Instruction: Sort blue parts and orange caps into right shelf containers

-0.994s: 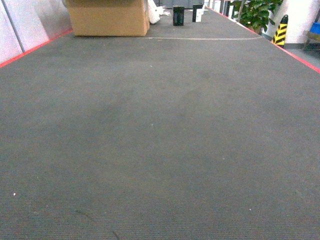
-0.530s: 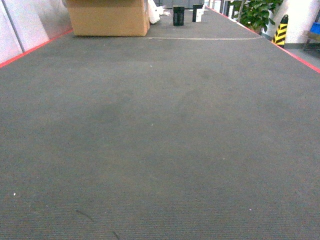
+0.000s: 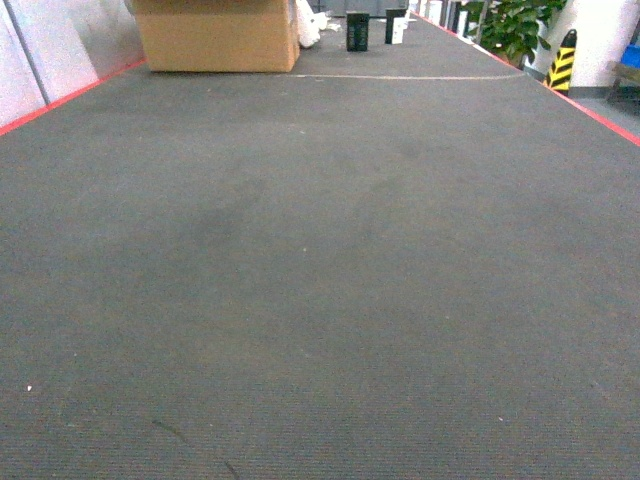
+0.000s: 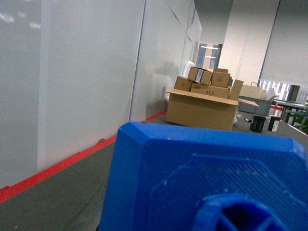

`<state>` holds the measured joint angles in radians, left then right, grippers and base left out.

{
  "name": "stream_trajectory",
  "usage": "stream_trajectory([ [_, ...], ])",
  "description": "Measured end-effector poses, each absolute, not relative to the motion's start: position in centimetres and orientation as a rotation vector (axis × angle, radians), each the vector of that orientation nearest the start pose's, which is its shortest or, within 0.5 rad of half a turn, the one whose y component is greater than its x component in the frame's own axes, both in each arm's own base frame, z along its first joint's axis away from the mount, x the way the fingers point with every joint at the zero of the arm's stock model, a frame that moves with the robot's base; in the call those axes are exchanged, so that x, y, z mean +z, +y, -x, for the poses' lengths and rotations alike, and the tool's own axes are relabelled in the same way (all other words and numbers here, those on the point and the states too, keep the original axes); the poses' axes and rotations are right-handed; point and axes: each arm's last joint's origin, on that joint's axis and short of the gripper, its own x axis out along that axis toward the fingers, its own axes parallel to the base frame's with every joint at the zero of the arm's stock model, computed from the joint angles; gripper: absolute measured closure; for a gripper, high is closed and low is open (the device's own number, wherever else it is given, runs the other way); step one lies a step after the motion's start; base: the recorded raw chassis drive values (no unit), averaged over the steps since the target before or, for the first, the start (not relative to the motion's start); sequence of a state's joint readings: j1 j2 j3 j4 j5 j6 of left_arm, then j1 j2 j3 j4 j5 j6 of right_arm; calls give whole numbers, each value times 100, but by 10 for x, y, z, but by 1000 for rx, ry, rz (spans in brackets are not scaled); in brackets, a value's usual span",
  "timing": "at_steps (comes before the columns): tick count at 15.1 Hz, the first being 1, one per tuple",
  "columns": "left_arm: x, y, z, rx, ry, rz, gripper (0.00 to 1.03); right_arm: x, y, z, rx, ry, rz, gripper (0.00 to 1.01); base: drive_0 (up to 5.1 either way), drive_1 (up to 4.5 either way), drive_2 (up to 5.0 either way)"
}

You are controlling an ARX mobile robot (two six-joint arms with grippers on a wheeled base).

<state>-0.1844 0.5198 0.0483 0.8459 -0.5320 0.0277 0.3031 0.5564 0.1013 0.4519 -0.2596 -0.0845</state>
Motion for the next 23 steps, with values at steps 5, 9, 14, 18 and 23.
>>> stream_trajectory([
  [5,211,-8,-123,348,-348,105,56,184,33,-136,508,-36,109,59,0,0,0],
  [9,211,-8,-123,348,-348,105,56,178,28,-141,484,-15,119,59,0,0,0],
  [14,211,-8,-123,348,-348,105,56,177,26,-142,477,-21,124,59,0,0,0],
  [18,211,-8,-123,348,-348,105,56,177,26,-142,475,-4,119,59,0,0,0],
  [23,211,-8,-123,348,-348,105,57,209,27,-161,405,-67,75,59,0,0,0],
])
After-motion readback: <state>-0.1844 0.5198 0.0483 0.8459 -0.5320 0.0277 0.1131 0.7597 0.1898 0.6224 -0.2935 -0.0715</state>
